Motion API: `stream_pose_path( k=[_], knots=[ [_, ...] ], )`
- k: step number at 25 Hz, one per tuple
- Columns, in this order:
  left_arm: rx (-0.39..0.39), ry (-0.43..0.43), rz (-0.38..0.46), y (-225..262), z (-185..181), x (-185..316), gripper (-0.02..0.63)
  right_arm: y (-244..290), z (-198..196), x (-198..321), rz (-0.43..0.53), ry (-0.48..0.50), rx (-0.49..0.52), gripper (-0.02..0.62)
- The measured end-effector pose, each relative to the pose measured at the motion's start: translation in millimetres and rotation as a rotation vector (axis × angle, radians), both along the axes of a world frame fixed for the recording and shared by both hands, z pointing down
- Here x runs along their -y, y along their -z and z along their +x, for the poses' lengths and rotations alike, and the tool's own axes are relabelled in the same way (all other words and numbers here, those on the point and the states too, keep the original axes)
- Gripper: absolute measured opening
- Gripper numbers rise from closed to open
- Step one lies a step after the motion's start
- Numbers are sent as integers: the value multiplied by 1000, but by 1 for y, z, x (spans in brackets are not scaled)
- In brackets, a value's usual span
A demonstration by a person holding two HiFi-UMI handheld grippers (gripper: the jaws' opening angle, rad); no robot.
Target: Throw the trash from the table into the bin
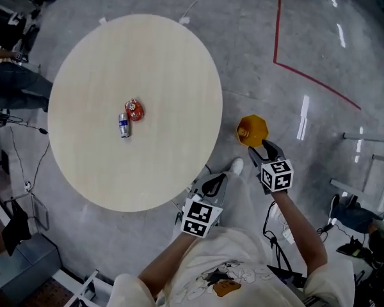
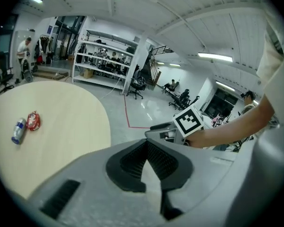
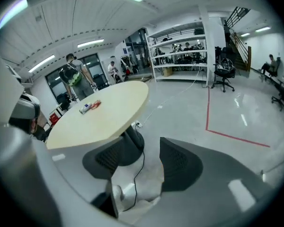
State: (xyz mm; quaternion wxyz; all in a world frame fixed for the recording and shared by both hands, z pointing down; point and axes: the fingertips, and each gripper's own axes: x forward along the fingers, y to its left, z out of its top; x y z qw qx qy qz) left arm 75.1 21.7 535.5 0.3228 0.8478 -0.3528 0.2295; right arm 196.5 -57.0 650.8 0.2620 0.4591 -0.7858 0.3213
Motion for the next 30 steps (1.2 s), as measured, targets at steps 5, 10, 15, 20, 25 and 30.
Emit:
stream_pose_path(
  k=[5, 10, 15, 20, 25, 30],
  knots=[
    [-16, 51, 76, 27, -43, 12, 6, 56, -32, 10, 101, -1, 8, 230],
    [-35, 75, 120, 51, -84, -4, 6, 101, -75, -2, 168, 0, 33, 178],
    [-66, 115, 165, 70, -122, -16, 6, 143, -115, -15, 250, 17, 52, 98],
    [-79, 171, 206, 82, -167, -29, 6, 163, -163, -45, 287, 69, 74, 5],
    [-95, 233, 209, 86, -203, -49, 6, 166, -209, -85, 287, 205, 49, 5],
    [-97, 291, 219, 87, -243, -62, 6, 169, -259, -106, 280, 321, 48, 5]
  ],
)
